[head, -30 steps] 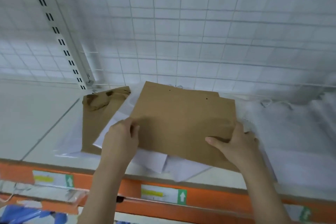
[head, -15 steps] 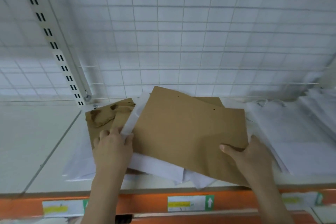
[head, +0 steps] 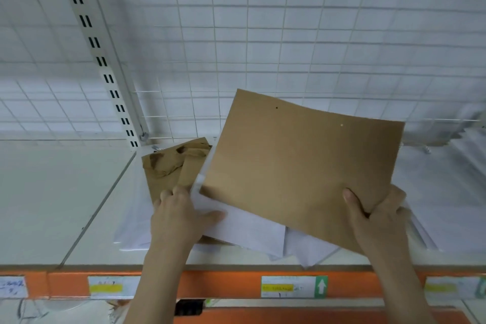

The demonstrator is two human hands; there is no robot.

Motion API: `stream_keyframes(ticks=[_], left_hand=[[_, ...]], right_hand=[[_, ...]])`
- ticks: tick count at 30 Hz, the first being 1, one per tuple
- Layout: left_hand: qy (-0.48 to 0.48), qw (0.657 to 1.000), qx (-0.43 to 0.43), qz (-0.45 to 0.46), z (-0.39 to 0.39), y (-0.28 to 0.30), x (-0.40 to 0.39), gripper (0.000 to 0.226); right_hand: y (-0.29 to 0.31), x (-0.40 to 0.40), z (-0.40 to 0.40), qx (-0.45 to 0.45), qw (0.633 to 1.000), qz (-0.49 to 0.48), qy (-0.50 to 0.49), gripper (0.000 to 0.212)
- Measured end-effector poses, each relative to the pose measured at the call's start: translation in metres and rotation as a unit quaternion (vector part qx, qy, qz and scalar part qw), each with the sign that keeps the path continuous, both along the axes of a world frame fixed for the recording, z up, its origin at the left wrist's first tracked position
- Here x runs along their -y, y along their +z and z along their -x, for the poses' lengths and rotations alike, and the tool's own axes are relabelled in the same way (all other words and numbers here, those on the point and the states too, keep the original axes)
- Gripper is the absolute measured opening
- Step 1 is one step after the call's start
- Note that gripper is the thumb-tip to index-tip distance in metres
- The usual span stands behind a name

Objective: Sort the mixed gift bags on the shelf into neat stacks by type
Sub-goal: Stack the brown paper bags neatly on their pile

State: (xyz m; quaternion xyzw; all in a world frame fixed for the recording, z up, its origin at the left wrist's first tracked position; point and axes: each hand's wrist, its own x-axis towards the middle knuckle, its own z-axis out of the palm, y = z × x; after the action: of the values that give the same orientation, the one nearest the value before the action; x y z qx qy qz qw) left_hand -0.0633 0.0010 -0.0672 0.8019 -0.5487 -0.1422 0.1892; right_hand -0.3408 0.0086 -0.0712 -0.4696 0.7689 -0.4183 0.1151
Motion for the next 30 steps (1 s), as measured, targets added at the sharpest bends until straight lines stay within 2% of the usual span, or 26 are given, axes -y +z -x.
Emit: stream_keyframes(ticks=[2, 5, 9, 13, 17, 19, 22, 23, 26, 30], left_hand=[[0.016, 1.0, -0.027, 0.002, -0.002, 0.001, 0.0, 0.075], [0.021, 0.998, -0.057, -0.006, -0.001, 0.007, 0.0, 0.063], [0.015, 0.996, -0.087, 0.001, 0.005, 0.011, -0.002, 0.06], [-0.009, 0.995, -0.093, 0.028, 0.007, 0.014, -0.003, 0.056], [-0.04, 0.982, -0.182, 0.024, 0.016, 0.018, -0.003, 0.05], [-0.045, 0.977, -0.205, 0.037, 0.02, 0.017, -0.004, 0.042], [-0.05, 0.97, -0.228, 0.067, 0.026, 0.018, -0.008, 0.011], [-0.054, 0.965, -0.246, 0.072, 0.029, 0.02, -0.01, 0.009], [-0.068, 0.955, -0.263, 0.121, 0.046, 0.03, -0.017, 0.035], [-0.059, 0.934, -0.286, 0.206, 0.079, 0.044, -0.018, 0.04]], right_hand=[[0.001, -0.001, 0.003, 0.052, 0.998, -0.007, 0.03, 0.076], [0.001, -0.007, 0.004, 0.081, 0.996, 0.019, 0.034, 0.071], [-0.002, -0.012, 0.007, 0.123, 0.992, 0.021, 0.02, 0.069], [-0.003, -0.011, 0.01, 0.157, 0.986, -0.01, 0.056, 0.075], [-0.001, -0.013, 0.013, 0.199, 0.975, -0.016, 0.097, 0.078], [-0.002, -0.013, 0.017, 0.225, 0.967, -0.017, 0.117, 0.076], [-0.004, -0.01, 0.025, 0.243, 0.962, -0.009, 0.121, 0.074], [-0.003, -0.009, 0.029, 0.248, 0.962, 0.001, 0.118, 0.072], [0.006, -0.008, 0.044, 0.269, 0.956, 0.044, 0.106, 0.06], [0.024, -0.016, 0.085, 0.275, 0.949, 0.126, 0.089, 0.053]])
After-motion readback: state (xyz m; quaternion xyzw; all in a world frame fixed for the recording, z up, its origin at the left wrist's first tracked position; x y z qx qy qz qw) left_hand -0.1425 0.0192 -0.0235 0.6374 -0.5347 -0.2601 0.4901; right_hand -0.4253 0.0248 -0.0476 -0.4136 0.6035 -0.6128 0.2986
